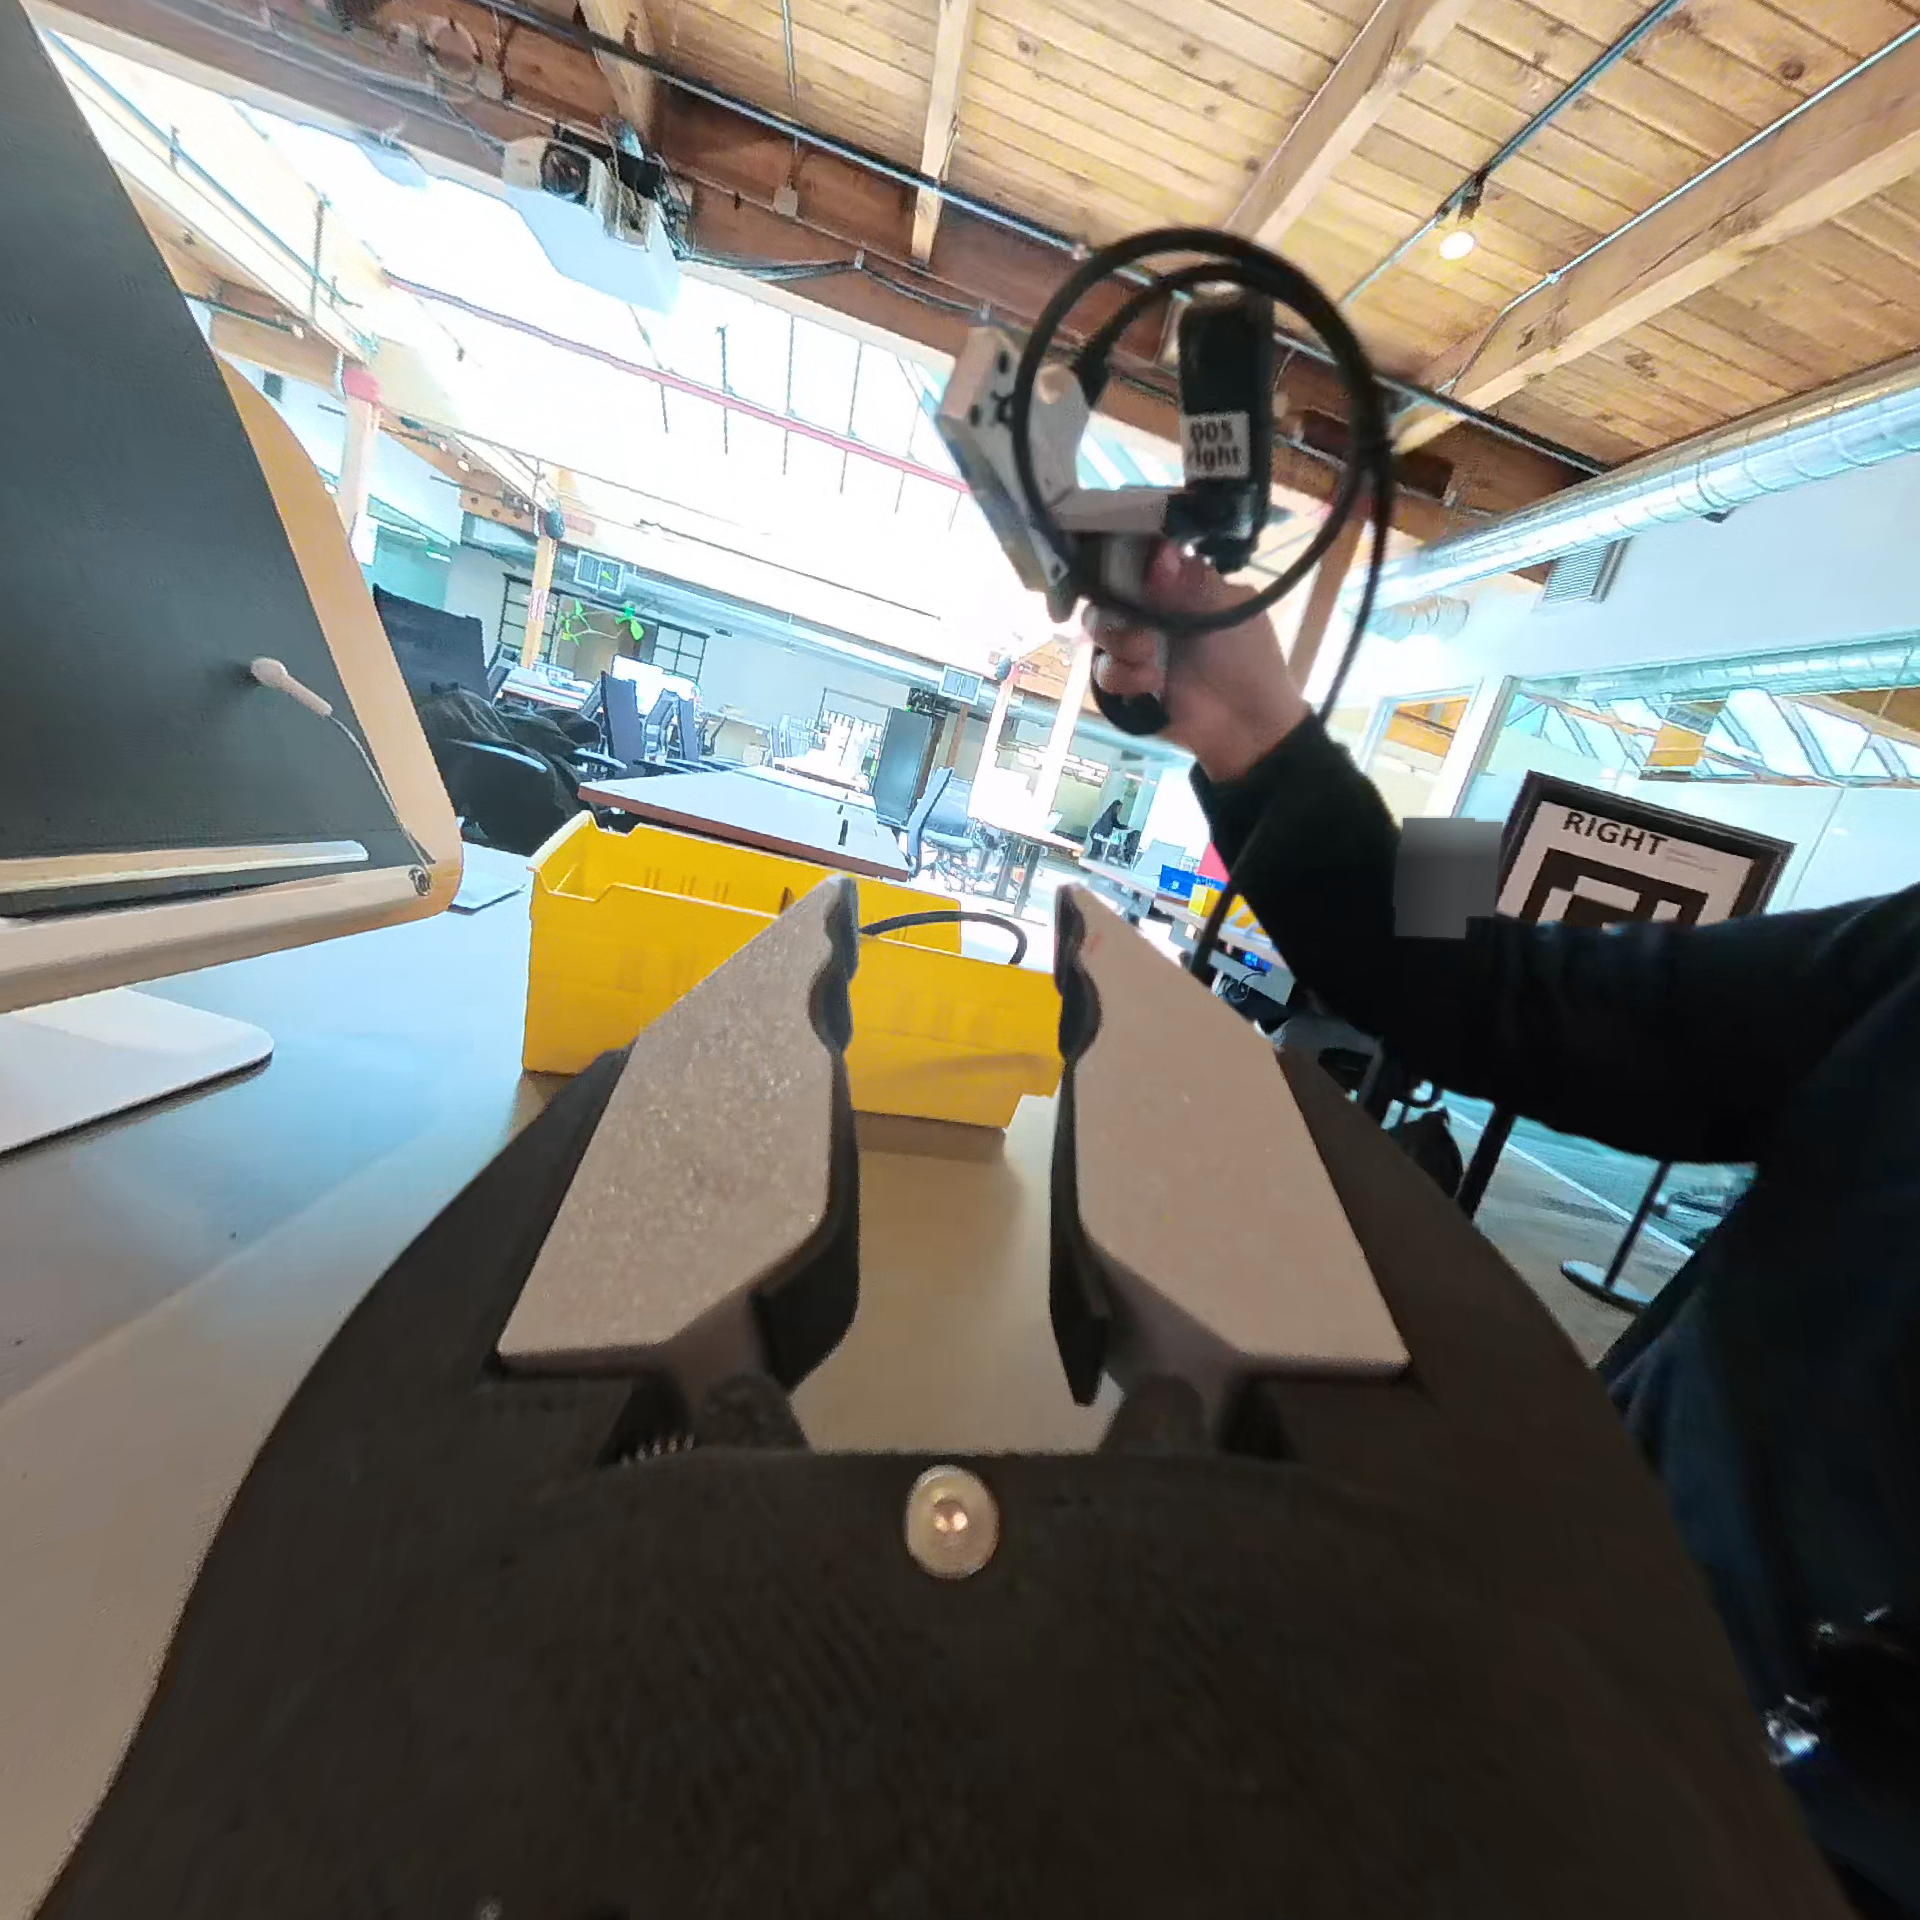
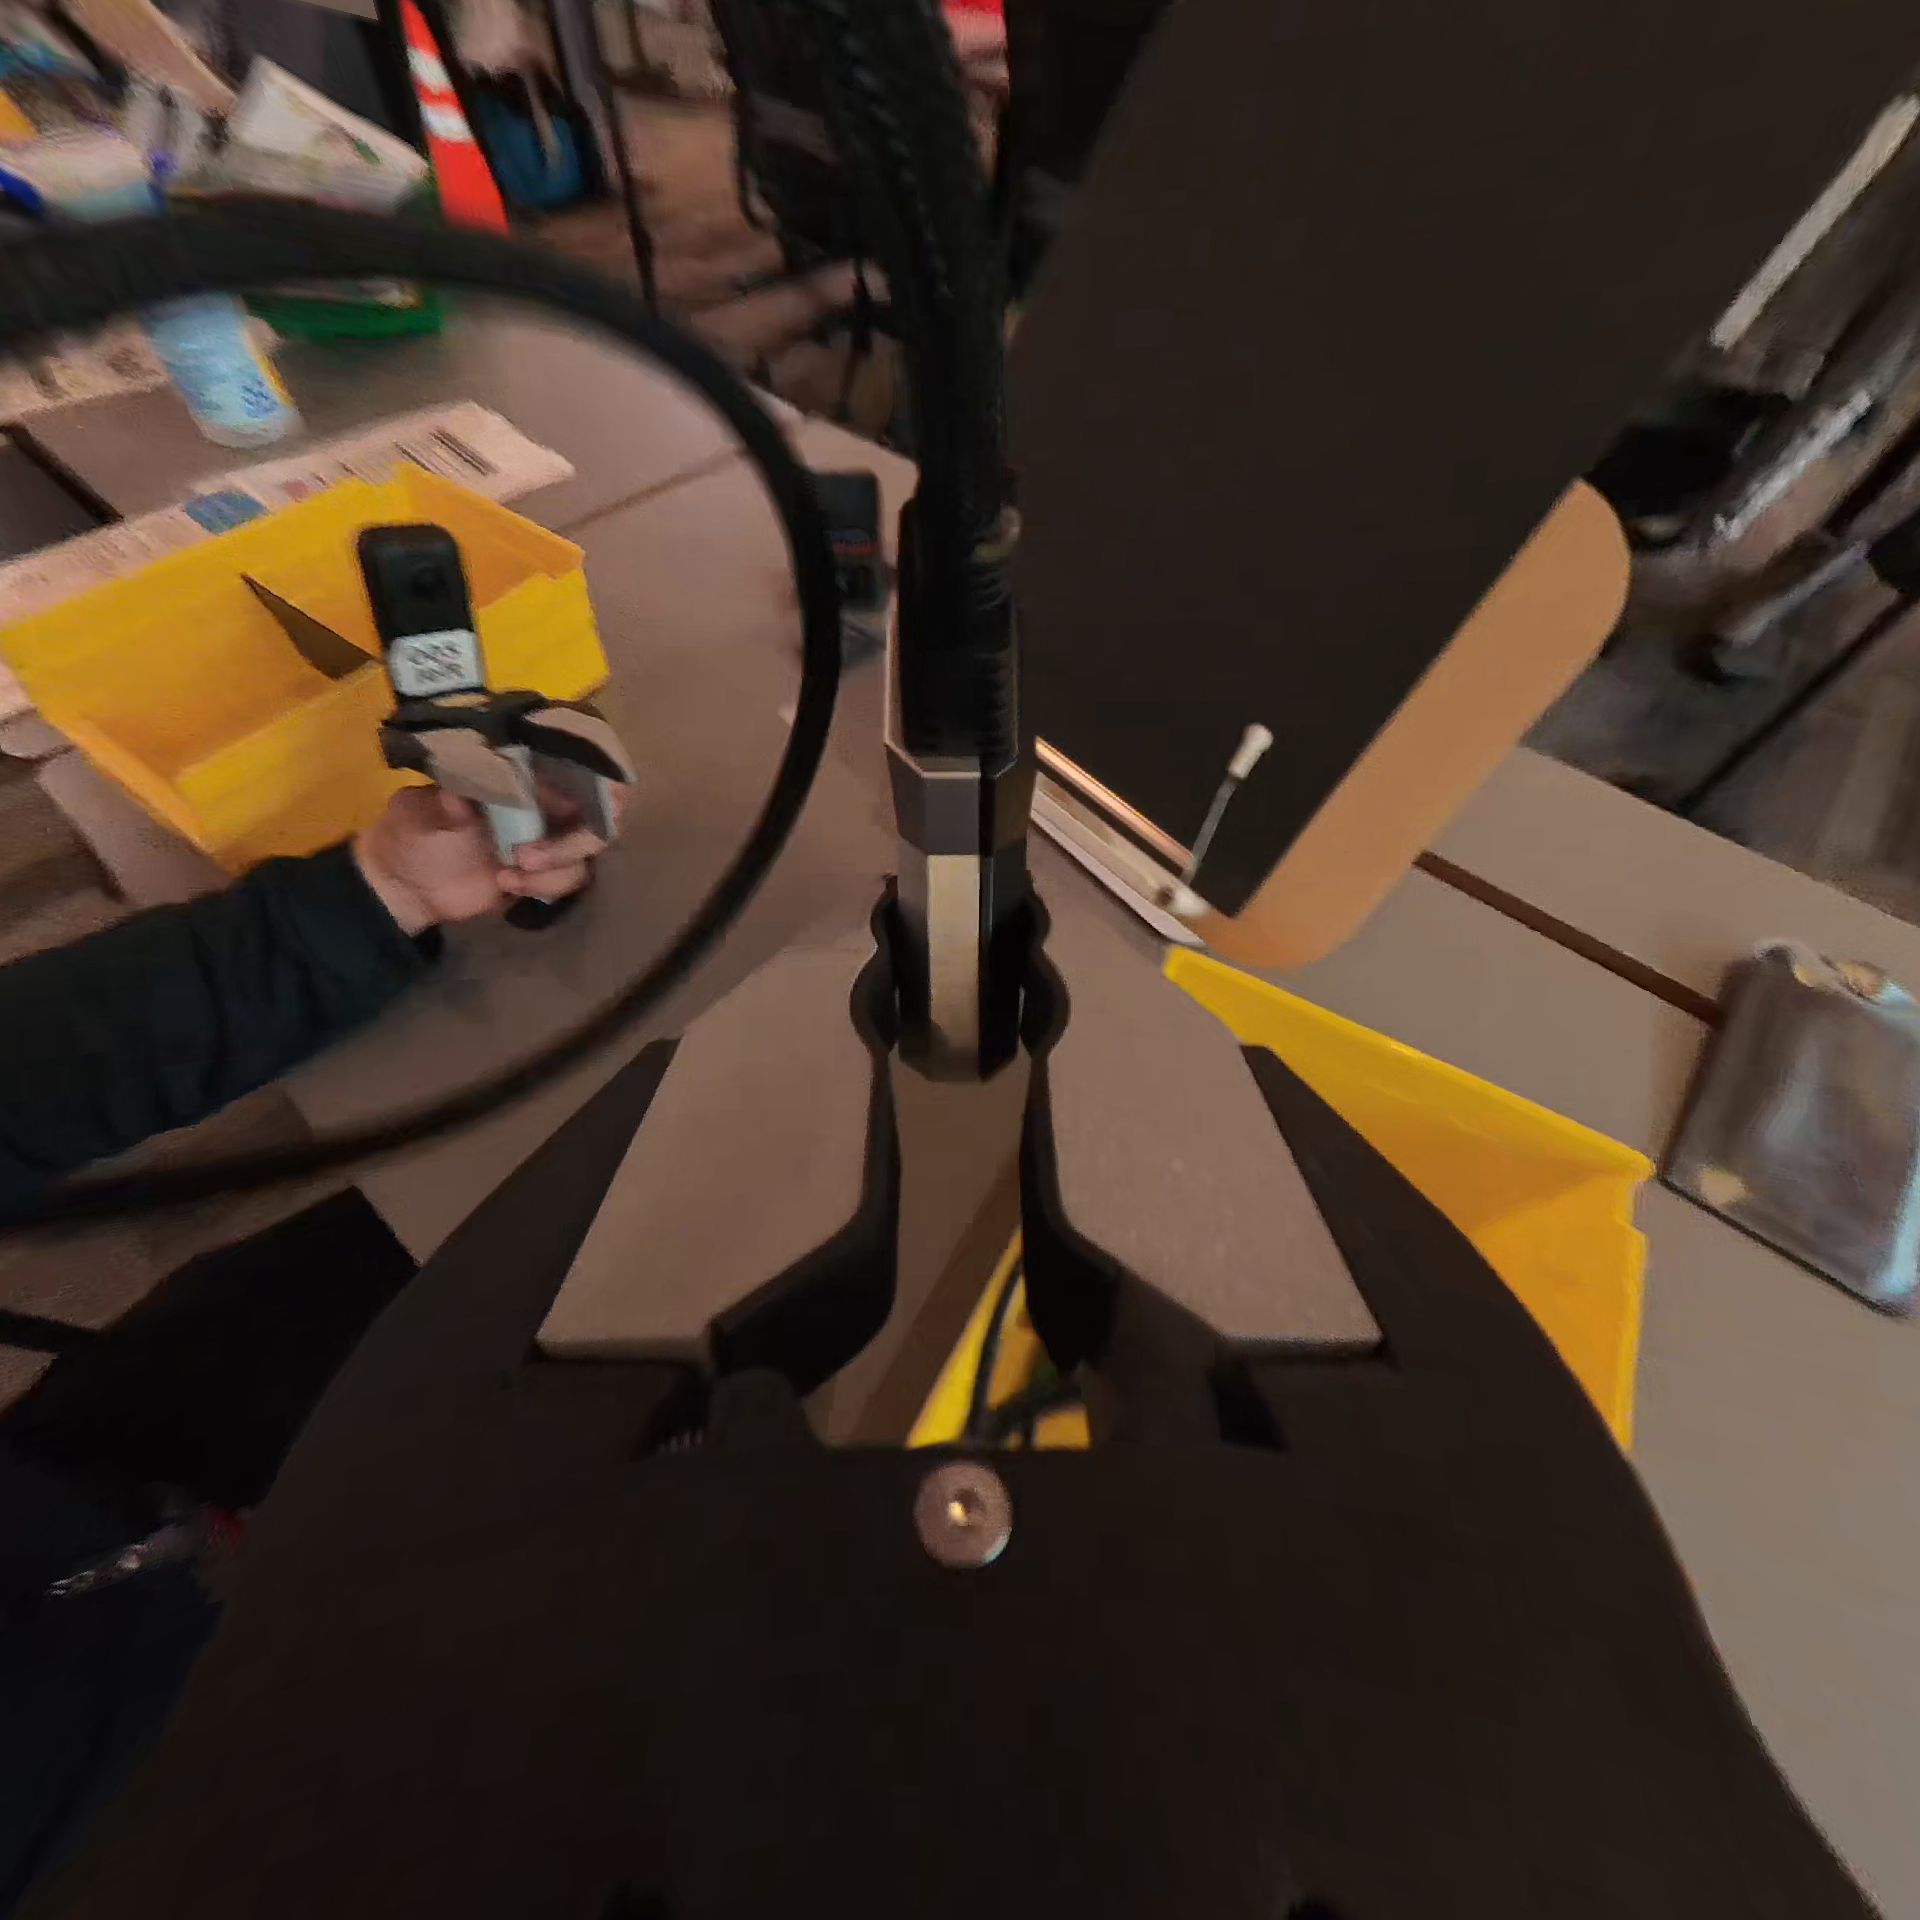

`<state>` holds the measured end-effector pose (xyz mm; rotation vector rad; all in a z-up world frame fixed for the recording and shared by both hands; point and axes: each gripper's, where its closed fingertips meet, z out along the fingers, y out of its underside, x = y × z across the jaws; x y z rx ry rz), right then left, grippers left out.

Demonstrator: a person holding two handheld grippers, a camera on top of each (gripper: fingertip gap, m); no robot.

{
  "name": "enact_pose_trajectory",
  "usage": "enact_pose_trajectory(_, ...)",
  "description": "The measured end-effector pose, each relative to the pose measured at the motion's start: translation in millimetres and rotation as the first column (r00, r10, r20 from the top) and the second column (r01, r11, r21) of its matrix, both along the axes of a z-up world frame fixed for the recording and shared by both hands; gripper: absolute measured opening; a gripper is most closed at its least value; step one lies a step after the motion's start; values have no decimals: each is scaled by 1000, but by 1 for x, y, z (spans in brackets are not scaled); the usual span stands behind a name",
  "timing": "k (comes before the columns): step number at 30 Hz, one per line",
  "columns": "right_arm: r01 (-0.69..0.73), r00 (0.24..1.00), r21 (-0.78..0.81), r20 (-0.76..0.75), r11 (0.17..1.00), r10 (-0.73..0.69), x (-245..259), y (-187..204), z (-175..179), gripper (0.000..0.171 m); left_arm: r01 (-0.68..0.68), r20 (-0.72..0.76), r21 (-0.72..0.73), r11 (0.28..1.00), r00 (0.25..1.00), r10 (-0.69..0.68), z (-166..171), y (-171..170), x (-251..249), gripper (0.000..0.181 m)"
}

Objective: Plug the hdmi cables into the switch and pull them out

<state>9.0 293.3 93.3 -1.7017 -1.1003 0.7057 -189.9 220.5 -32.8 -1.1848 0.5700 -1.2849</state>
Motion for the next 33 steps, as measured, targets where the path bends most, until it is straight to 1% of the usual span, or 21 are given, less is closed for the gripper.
enact_pose_trajectory(2,50,995,-1,87,999,-50,6,20,-8,17,2,-27,-15,1000,1000,-2,-5,2,4,34)
enact_pose_trajectory(4,82,987,-11,138,997,-80,8,35,-16,18,9,-55,-30,1000,998,-11,-10,3,9,34)
enact_pose_trajectory(6,88,988,-45,130,995,-81,6,44,-18,18,12,-77,-41,999,997,-15,-14,4,12,33)
enact_pose_trajectory(8,90,992,-63,97,994,-83,5,49,-10,17,11,-84,-48,999,996,-15,-16,4,12,32)
enact_pose_trajectory(10,97,994,-52,62,994,-94,7,54,8,17,11,-80,-51,999,997,-15,-16,5,12,31)
enact_pose_trajectory(13,133,990,-12,49,991,-132,15,69,46,17,13,-72,-62,998,997,-17,-17,8,11,28)
enact_pose_trajectory(17,257,963,19,83,966,-258,31,114,96,16,24,-88,-81,996,996,-31,-22,10,14,28)
enact_pose_trajectory(18,304,946,45,105,952,-307,37,128,104,18,21,-100,-82,996,995,-29,-24,10,15,28)
enact_pose_trajectory(20,388,907,82,146,918,-396,50,153,114,17,9,-116,-77,997,993,-18,-25,11,14,27)
enact_pose_trajectory(22,446,871,91,187,891,-455,62,171,109,17,6,-110,-77,997,994,-14,-24,11,13,27)
enact_pose_trajectory(26,510,805,122,282,851,-523,93,190,82,18,4,-90,-88,996,996,-12,-23,13,10,26)
enact_pose_trajectory(31,553,769,110,314,826,-557,130,196,55,17,16,-111,-87,996,994,-25,-25,12,15,26)
enact_pose_trajectory(33,549,765,96,344,830,-545,135,194,36,18,22,-122,-93,995,992,-33,-27,12,18,25)
